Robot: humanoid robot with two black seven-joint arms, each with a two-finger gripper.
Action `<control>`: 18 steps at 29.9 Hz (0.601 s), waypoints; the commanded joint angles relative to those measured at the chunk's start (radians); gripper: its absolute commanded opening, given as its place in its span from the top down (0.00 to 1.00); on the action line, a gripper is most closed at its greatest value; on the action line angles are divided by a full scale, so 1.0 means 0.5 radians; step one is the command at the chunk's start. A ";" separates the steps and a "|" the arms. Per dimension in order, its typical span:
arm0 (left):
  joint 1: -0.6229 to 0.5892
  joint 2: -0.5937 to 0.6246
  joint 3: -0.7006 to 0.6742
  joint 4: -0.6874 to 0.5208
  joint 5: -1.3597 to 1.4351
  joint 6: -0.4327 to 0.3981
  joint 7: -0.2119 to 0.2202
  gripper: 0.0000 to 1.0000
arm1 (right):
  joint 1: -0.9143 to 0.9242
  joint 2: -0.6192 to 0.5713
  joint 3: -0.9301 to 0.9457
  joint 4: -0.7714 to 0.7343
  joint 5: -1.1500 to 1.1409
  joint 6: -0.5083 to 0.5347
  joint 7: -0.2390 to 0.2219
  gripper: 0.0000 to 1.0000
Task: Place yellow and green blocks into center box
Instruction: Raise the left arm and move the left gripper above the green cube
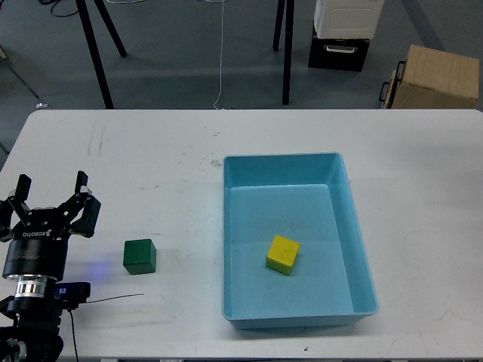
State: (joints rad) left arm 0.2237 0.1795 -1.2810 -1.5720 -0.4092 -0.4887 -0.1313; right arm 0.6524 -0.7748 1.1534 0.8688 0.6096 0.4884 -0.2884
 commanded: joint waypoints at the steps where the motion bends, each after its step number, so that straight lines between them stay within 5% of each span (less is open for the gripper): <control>1: 0.001 0.000 -0.009 -0.007 0.002 0.000 -0.004 0.00 | -0.607 -0.012 0.401 0.378 0.063 0.001 0.000 0.01; 9: 0.001 -0.003 -0.018 -0.025 0.002 0.000 -0.014 0.00 | -1.702 0.423 0.893 0.986 0.072 0.001 0.028 0.01; 14: 0.004 -0.003 -0.015 -0.050 0.002 0.000 -0.023 0.00 | -2.001 0.709 0.884 1.170 0.045 0.001 0.025 0.00; 18: 0.004 0.003 -0.021 -0.086 -0.001 0.000 -0.029 0.00 | -2.047 0.721 0.896 1.208 0.030 0.001 0.025 0.00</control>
State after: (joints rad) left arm 0.2253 0.1779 -1.2896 -1.6011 -0.4080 -0.4887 -0.1429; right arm -0.3506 -0.4203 1.5975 1.4617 0.6287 0.4888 -0.2759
